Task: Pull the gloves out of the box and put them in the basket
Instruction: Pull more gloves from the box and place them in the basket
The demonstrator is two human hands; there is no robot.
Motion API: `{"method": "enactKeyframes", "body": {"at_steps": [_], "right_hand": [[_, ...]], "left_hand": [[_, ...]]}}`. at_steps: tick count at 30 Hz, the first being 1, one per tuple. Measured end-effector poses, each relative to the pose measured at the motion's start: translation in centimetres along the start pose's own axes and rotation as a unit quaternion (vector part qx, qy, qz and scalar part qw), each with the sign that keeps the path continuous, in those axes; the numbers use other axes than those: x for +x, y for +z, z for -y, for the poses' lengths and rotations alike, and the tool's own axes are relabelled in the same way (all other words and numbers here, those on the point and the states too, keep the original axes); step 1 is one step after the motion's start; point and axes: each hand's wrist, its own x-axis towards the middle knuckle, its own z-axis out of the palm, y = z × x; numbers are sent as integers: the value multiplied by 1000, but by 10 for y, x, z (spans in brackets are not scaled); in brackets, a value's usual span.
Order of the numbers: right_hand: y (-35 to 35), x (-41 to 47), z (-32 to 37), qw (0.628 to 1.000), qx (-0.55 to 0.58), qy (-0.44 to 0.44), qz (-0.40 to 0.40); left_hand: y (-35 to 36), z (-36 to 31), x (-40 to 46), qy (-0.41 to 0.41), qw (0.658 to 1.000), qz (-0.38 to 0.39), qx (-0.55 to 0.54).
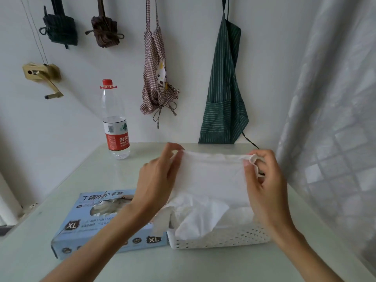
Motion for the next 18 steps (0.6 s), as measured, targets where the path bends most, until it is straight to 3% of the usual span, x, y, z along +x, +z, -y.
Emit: {"method": "enactKeyframes", "body": {"at_steps": [3,5,7,12,18], "right_hand": [[2,5,-37,974,-193,74,92],[3,9,-57,931,-314,85,165],[6,13,-70,889,-391,84,225],[10,21,-85,812,-515,41,271],[13,24,-94,729,-594,-38,337]], "left_hand": [[37,20,2,31,981,150,122],[63,34,1,66,943,258,199],[81,43,1,127,902,315,268],[90,32,9,261,808,371,376],[90,44,16,333,788,325,402]]}}
